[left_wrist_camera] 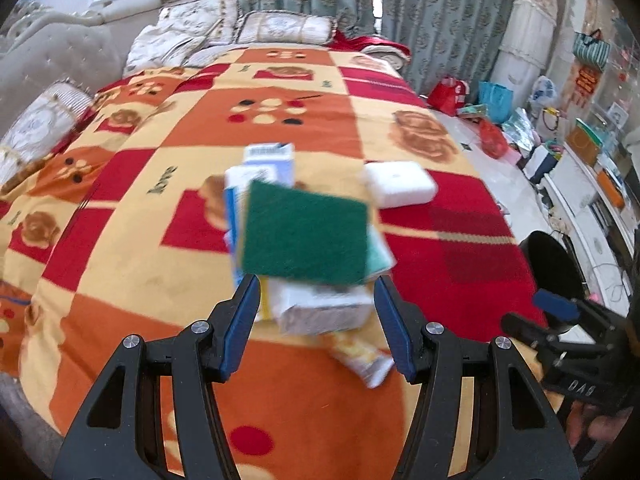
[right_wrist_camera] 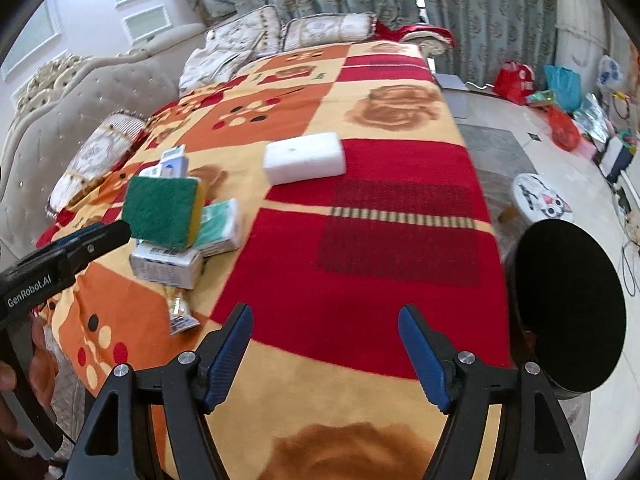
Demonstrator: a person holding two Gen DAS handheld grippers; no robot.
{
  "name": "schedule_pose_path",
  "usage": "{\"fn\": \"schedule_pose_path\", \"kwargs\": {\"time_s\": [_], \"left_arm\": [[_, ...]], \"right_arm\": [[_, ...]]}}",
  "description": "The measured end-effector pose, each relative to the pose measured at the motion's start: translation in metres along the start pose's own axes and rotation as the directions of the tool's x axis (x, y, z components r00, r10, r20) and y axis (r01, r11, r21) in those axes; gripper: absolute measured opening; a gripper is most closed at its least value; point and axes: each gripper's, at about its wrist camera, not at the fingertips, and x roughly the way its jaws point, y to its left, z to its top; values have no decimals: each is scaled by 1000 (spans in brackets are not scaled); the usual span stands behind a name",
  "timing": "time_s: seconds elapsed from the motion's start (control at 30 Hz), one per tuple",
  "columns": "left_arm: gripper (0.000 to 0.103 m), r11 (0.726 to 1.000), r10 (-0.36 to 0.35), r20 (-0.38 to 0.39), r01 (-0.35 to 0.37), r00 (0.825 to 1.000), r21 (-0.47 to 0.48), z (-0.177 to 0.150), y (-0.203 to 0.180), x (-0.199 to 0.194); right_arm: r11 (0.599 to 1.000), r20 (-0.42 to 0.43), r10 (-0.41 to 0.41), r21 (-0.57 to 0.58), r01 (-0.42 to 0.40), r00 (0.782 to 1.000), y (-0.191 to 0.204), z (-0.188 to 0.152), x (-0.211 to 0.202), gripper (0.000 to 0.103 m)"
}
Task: Collect trash
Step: 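Move both open tools back over the trash on the blanket, then grasp the white-blue eye-drop box with the right tool while the left tool grasps the orange snack stick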
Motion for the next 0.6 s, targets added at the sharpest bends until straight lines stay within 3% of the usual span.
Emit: {"fn": "schedule_pose_path", "kwargs": {"time_s": [0.33,0.5,0.6], "left_arm": [[58,997,-47,-57,43,997,-56,-10,14,34],[58,992,-113,-58,109,992,-68,-11,3,50],[58,978,-200,-58,197,978,-64,-14,-12,50]], "right_arm": [[1000,-18,1,-26,-2,1000,9,0,6,73],[1000,-13,-19,-7,19,1000,-2,0,2,73],[999,-12,-31,11,32,999,-12,0,1,73]]}}
